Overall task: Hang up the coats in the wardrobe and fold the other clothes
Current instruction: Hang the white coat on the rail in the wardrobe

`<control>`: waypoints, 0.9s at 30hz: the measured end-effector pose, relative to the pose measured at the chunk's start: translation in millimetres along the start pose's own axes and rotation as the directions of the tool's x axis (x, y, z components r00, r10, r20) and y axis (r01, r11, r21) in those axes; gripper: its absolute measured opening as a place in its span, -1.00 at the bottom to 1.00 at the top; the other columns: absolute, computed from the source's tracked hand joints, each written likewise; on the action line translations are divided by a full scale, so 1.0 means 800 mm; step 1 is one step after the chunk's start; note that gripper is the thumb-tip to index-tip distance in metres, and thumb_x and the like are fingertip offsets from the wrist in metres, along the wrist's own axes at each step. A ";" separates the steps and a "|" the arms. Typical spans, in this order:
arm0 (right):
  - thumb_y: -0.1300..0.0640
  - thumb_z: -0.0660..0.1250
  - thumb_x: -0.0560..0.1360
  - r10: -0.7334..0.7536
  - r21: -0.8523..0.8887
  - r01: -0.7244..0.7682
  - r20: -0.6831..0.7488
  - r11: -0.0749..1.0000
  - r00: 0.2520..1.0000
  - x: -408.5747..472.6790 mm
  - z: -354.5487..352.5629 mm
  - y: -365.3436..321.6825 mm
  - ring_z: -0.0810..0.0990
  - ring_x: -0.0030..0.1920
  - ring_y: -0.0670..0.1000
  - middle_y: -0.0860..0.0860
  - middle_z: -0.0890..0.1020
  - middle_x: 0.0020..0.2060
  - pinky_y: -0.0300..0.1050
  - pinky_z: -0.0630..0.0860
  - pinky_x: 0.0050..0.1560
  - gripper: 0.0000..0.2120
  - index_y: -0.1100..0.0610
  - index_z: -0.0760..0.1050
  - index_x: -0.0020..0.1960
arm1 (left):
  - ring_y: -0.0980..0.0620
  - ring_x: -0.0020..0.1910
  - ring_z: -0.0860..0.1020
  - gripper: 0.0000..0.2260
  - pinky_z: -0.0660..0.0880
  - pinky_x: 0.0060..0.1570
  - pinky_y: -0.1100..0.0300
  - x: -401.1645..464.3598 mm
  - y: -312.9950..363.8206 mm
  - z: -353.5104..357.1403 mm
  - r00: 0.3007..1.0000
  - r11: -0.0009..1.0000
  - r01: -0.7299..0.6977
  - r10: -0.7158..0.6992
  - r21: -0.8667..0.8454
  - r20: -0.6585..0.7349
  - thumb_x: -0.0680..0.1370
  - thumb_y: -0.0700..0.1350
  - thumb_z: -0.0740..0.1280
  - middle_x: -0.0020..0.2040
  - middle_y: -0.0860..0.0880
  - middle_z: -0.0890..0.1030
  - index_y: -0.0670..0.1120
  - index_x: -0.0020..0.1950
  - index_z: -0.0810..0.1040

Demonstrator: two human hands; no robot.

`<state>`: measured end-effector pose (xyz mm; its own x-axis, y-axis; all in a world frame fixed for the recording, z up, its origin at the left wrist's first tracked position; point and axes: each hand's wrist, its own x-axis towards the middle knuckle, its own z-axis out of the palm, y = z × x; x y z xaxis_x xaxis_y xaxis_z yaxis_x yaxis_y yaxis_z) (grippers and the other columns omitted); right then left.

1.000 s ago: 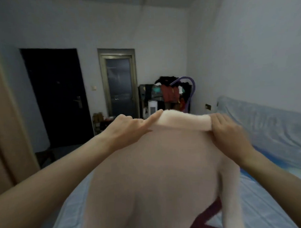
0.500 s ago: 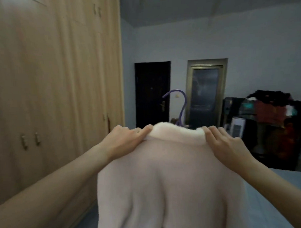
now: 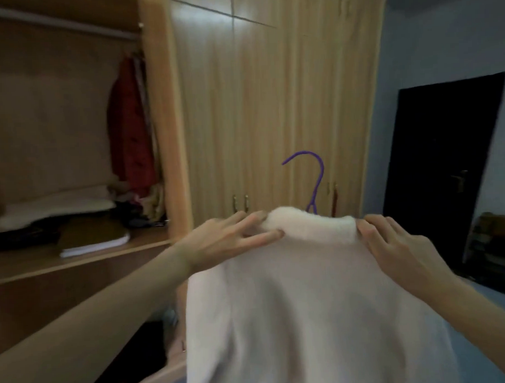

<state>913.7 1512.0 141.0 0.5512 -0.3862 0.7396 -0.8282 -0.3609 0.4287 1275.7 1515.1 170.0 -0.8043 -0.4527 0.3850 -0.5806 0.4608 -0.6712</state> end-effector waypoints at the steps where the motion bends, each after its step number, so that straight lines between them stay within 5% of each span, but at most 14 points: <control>1: 0.29 0.36 0.41 -0.026 0.025 0.026 -0.018 0.999 1.000 0.016 0.012 -0.016 0.58 -0.08 0.16 0.10 0.43 0.08 -0.17 0.34 -0.65 -0.58 0.19 0.32 0.21 | -0.16 0.08 0.50 -0.23 0.50 -0.48 0.11 -0.023 -0.010 -0.005 0.999 1.000 0.020 -0.021 0.017 0.029 0.43 -0.33 0.27 0.38 -0.18 0.31 0.10 0.57 0.10; 3: 0.22 0.27 0.42 -0.073 0.070 0.076 -0.049 0.995 0.996 0.049 0.031 -0.051 0.58 -0.07 0.15 0.09 0.44 0.07 -0.17 0.34 -0.64 -0.62 0.17 0.31 0.21 | -0.16 0.11 0.47 -0.21 0.54 -0.44 0.06 -0.070 -0.033 -0.013 0.993 0.997 0.064 -0.067 0.034 0.098 0.46 -0.32 0.25 0.40 -0.15 0.26 0.13 0.58 0.03; 10: 0.36 0.52 0.20 -0.224 0.216 0.258 -0.171 0.942 0.960 0.175 0.064 -0.196 0.58 -0.11 0.16 0.12 0.46 0.02 -0.11 0.41 -0.70 -0.36 0.18 0.36 0.21 | -0.12 0.13 0.47 -0.04 0.42 -0.50 0.17 -0.232 -0.102 -0.054 0.907 0.962 0.259 -0.271 0.080 0.321 0.30 -0.44 0.28 0.40 -0.14 0.28 0.14 0.58 0.04; 20: 0.27 0.47 0.28 -0.321 0.277 0.414 -0.325 0.867 0.889 0.346 0.076 -0.398 0.57 -0.25 0.10 0.08 0.46 -0.10 -0.16 0.36 -0.72 -0.55 0.09 0.36 0.07 | -0.10 0.16 0.47 -0.06 0.38 -0.49 0.15 -0.422 -0.197 -0.096 0.769 0.863 0.474 -0.502 0.174 0.395 0.30 -0.44 0.27 0.36 -0.08 0.32 0.21 0.53 0.07; 24: 0.17 0.11 0.45 -0.324 0.246 0.428 -0.370 0.869 0.871 0.395 0.080 -0.464 0.56 -0.25 0.15 0.12 0.48 -0.13 -0.13 0.36 -0.70 -0.80 0.11 0.33 0.07 | -0.03 0.05 0.52 -0.05 0.26 -0.52 0.26 -0.485 -0.231 -0.101 0.713 0.824 0.509 -0.565 0.248 0.415 0.26 -0.40 0.36 0.30 -0.03 0.38 0.20 0.53 0.14; 27: 0.17 0.11 0.47 -0.324 0.248 0.415 -0.336 0.876 0.885 0.424 0.092 -0.502 0.55 -0.21 0.15 0.11 0.46 -0.11 -0.11 0.37 -0.67 -0.79 0.11 0.33 0.10 | -0.09 0.19 0.47 -0.08 0.44 -0.49 0.17 -0.514 -0.257 -0.095 0.685 0.804 0.550 -0.590 0.227 0.428 0.33 -0.40 0.33 0.38 -0.03 0.29 0.23 0.53 0.07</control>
<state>1441.0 1463.4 181.7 0.7216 0.0603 0.6897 -0.4715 -0.6867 0.5533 1716.2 1664.3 197.9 -0.1542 -0.9085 0.3885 -0.8806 -0.0519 -0.4710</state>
